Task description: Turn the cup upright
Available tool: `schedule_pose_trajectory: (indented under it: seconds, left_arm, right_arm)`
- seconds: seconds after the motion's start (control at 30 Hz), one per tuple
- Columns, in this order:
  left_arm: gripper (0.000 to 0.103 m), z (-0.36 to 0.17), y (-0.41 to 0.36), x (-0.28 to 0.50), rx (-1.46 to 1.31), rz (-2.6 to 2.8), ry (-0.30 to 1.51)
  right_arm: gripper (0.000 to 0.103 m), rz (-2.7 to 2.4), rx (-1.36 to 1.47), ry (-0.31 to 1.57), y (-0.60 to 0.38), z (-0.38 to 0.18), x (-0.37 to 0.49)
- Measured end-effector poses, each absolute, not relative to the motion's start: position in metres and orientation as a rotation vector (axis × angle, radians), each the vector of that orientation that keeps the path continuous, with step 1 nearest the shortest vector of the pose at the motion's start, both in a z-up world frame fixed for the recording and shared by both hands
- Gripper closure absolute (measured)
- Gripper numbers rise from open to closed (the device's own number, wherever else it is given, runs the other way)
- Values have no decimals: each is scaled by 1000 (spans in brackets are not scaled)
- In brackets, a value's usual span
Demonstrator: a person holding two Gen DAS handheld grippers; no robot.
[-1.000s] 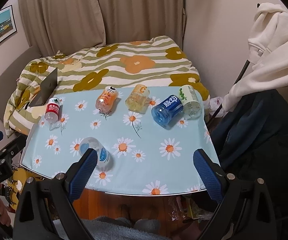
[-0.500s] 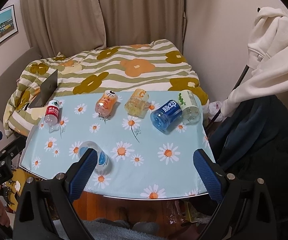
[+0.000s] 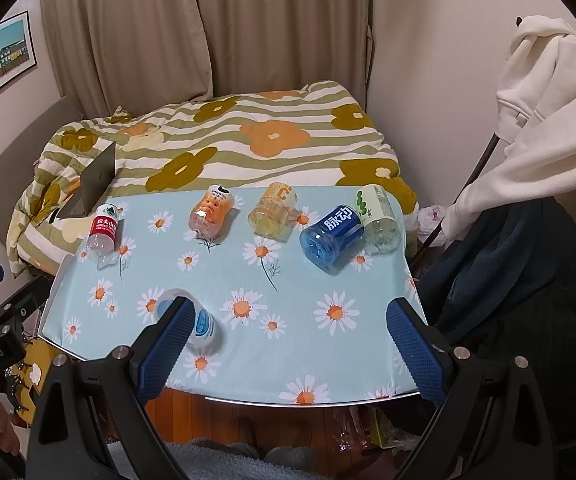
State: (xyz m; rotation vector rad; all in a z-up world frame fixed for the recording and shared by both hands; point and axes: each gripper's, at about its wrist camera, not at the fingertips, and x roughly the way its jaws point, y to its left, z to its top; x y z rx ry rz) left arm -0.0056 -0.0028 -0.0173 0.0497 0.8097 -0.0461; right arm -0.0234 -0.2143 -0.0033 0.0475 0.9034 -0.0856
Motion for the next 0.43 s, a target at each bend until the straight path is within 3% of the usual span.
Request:
schedule_pose_trajectory:
  seconds: [0.43]
  left_arm:
    - [0, -16, -1, 0, 59, -33, 804]
  right_arm:
    - [7, -83, 48, 902, -212, -2, -21]
